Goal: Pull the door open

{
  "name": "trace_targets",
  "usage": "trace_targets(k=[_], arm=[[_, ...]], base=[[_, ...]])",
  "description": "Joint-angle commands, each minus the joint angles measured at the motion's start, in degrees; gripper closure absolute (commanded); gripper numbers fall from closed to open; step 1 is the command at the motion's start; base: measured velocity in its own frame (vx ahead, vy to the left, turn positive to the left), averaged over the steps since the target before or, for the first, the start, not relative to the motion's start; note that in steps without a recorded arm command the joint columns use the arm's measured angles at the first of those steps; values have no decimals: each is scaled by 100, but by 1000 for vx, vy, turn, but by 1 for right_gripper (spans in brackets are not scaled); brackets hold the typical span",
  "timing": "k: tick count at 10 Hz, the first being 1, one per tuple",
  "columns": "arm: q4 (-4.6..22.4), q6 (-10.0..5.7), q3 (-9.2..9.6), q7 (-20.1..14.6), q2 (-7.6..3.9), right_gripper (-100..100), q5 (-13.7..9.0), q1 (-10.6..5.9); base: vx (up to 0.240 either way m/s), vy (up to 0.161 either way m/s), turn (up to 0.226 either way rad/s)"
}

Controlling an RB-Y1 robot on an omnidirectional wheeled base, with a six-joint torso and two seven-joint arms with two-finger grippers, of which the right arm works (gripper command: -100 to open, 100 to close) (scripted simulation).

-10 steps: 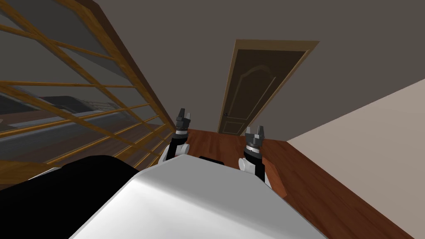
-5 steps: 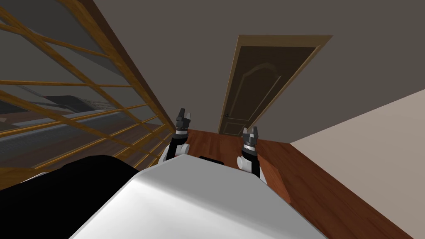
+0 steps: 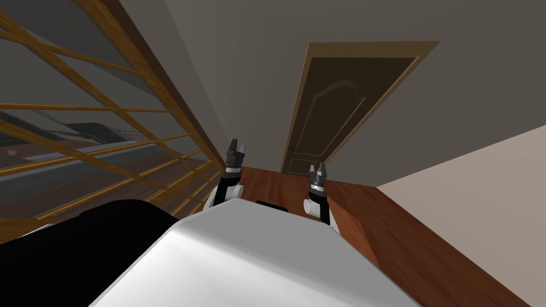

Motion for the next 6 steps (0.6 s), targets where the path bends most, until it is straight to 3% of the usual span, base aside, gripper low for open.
trace_targets(k=[1,6], arm=[[160,-44,-9,-8,-22,-100,-1,-37],[976,-129,-78,-27,-118,-100,-2,-454]], base=[[62,-3,14],[67,-4,33]])
